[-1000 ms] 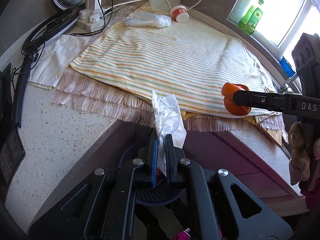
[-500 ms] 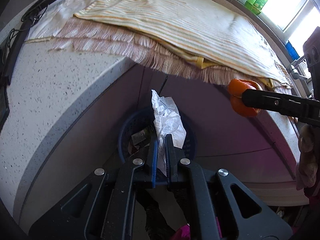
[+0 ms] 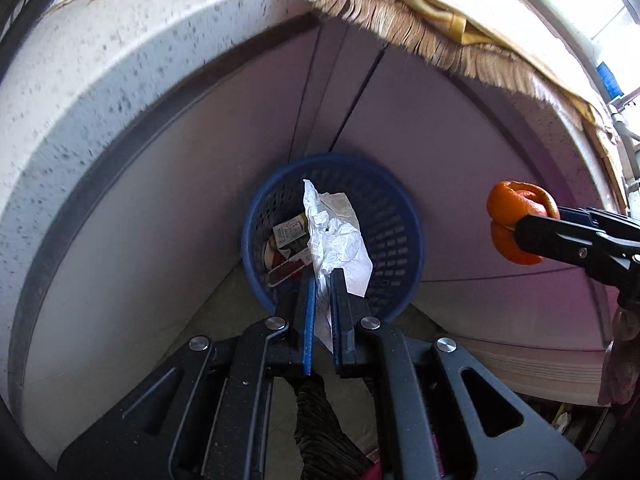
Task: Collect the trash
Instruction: 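Open the right tool dropping the orange peel while the left tool opens over the basket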
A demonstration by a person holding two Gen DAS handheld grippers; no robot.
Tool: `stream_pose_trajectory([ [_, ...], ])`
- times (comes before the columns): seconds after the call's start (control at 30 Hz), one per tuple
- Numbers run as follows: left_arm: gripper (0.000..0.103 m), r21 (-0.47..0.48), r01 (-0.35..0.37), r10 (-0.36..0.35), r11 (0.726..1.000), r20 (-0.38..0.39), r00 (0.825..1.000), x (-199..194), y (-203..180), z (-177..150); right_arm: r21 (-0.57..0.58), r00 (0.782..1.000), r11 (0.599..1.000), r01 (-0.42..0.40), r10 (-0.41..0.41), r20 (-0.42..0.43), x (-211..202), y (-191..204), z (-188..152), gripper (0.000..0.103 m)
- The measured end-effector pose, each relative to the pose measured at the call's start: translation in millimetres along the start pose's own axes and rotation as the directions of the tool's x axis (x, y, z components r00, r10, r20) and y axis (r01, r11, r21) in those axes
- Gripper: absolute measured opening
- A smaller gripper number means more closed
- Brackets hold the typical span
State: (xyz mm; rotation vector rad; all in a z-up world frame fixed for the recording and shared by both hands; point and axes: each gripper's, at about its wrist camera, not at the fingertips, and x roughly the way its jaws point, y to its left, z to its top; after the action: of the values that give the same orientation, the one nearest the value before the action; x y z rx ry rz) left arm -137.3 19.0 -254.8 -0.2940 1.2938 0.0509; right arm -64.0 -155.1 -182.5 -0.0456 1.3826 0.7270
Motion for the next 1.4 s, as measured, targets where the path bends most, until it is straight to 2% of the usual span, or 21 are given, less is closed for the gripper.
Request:
stream_pose_trajectory([
  [0.33,0.005,0.015,-0.025,0.026,1.000,-0.056,0.998,30.5,-12.5,3.6,-0.016,0.998,0.999,0.040,-0.041,-0.042,34.5,-0.1,-11.6,0.044],
  [0.73,0.005,0.031,-0.054,0.057,0.998,-0.088,0.995,59.0,-17.5,6.1,-0.023,0.994,0.996,0.084,-0.085,-0.068,64.7,-9.4,-16.4,0.044],
  [1.27,0.005,0.049,-0.086,0.091,0.995,-0.106,0.990,68.5,-16.3,12.1,-0.043,0.993,0.994,0.102,-0.104,-0.060,70.4,-6.8,-15.0,0.046],
  [1.33,0.012,0.060,-0.099,0.105,0.993,-0.106,0.989,69.7,-16.8,12.0,-0.046,0.992,0.993,0.107,-0.109,-0.057,69.1,-6.4,-13.7,0.046],
  [1.4,0.022,0.068,-0.101,0.108,0.993,-0.102,0.989,69.0,-17.6,11.7,-0.046,0.992,0.993,0.109,-0.111,-0.053,66.8,-6.9,-12.2,0.054],
])
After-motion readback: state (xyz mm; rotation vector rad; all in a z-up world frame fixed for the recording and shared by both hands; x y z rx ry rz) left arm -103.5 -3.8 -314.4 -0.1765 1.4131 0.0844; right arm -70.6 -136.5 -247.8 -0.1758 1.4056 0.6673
